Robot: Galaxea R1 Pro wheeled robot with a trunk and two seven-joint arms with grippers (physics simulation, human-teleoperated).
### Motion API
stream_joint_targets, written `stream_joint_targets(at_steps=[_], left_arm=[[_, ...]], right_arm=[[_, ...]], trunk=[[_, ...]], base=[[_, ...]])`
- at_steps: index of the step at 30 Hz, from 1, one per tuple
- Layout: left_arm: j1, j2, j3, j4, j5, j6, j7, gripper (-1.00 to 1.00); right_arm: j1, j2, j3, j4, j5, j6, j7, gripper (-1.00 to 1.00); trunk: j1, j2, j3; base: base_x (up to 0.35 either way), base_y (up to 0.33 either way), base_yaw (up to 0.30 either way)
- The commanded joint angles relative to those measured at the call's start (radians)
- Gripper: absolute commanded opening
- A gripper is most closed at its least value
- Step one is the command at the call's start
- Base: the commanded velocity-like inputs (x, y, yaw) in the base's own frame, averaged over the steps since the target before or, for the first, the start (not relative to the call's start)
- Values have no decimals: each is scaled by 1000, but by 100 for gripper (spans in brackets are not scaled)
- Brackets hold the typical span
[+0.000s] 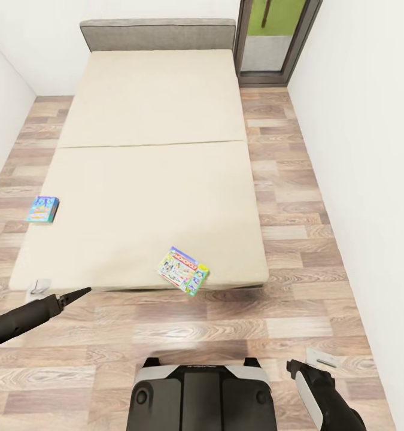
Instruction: Put all the toys in the child's room - the three board games (two on the bed and one on the table), the two jigsaw puzzles on the table, and the tennis ball on the table - inside the toy box on the table in the child's room.
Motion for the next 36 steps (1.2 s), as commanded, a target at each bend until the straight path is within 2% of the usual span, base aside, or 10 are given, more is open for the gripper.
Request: stream_joint_targets(at_steps=[1, 12, 36], left_arm=[[-1, 0, 1, 0, 0, 10, -4, 100], [-1, 0, 0, 0, 0, 9, -4, 100], [-1, -2, -3, -1, 1, 8, -5, 100]], right_arm=[[0, 0, 1, -2, -10, 3, -7, 100], [0, 0, 1, -2, -10, 3, -7, 100], [0, -8, 0, -2, -13, 3, -6, 100]], trunk=[[1, -1, 1], [1, -1, 19], [1, -1, 58]], base=[[-10, 185, 0], [-3, 146, 0], [0, 7, 0]])
